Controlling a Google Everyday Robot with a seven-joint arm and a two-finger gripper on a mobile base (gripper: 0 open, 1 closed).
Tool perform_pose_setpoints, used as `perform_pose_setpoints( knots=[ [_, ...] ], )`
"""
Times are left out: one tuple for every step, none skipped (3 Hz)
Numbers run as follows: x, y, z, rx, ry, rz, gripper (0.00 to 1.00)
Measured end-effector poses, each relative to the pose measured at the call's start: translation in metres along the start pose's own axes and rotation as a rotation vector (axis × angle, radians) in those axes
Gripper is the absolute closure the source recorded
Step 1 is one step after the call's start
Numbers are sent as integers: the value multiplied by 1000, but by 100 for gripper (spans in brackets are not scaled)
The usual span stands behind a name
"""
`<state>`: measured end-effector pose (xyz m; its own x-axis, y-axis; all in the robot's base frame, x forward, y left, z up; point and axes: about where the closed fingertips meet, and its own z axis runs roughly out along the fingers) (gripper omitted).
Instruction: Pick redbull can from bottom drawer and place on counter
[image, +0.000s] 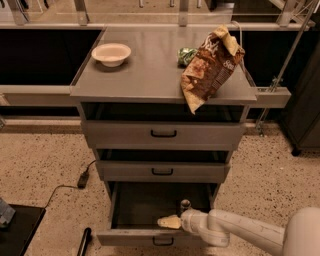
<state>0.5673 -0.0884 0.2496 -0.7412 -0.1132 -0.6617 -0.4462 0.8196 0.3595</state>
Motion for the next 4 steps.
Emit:
perform_pose_setpoints(
  knots=[
    [1,-35,6,51,30,46,0],
    [7,-50,3,78,48,46,0],
    [7,-50,4,77,48,46,0],
    [10,-44,22,40,26,72,0]
  ],
)
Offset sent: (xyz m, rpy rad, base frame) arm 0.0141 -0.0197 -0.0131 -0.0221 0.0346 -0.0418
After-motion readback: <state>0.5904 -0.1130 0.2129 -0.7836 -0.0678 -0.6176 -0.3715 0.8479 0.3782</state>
